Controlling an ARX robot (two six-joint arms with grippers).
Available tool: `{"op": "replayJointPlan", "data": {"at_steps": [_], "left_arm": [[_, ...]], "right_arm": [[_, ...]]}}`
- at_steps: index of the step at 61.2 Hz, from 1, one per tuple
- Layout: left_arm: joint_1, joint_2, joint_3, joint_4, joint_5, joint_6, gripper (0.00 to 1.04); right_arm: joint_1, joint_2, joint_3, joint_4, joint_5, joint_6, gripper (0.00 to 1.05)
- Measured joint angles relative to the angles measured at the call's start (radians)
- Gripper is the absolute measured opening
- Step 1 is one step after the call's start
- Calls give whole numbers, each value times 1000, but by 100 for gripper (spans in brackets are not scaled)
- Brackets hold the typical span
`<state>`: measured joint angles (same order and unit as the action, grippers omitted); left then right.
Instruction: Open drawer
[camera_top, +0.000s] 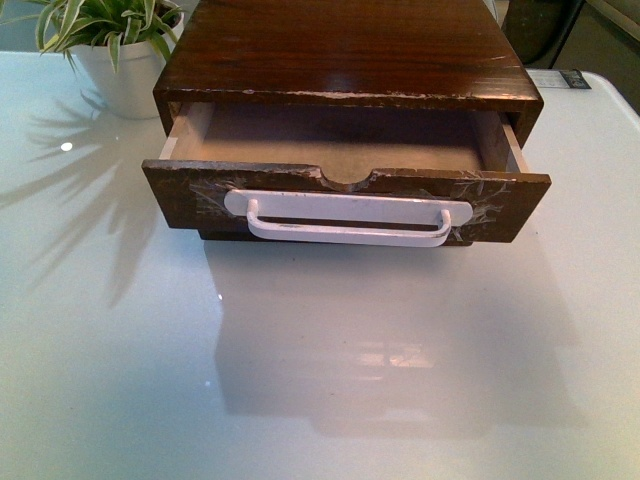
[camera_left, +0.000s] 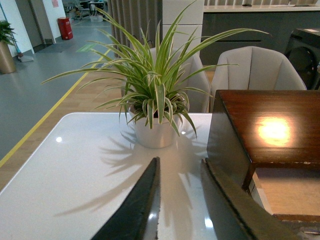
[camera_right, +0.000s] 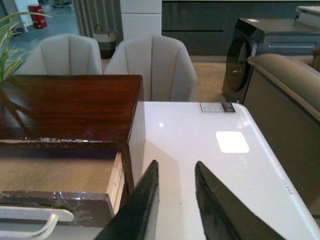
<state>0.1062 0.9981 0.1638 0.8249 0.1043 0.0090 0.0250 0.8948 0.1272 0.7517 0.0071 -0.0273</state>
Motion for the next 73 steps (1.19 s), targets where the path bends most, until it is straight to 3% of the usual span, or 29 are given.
{"op": "replayJointPlan", "data": {"at_steps": [4, 7, 10, 16, 24, 73], "left_arm": [[-13, -57, -33, -29, -20, -2, 9], [-21, -91, -47, -46, -27, -6, 2], [-61, -126, -58, -67, -85, -7, 2], [-102, -196, -85, -113, -95, -6, 2], [-103, -255, -142, -110, -104, -7, 2], [-104, -728, -150, -554, -105, -7, 2]], "right_arm": [[-21, -63, -28, -34, -2, 10, 1], [-21, -95, -40, -51, -5, 14, 2], [-21, -126, -49, -71, -7, 14, 2], [-22, -190, -69, -117, -7, 14, 2], [-22, -246, -109, -124, -7, 16, 2], [-23, -666, -110, -522, -7, 16, 2]]}}
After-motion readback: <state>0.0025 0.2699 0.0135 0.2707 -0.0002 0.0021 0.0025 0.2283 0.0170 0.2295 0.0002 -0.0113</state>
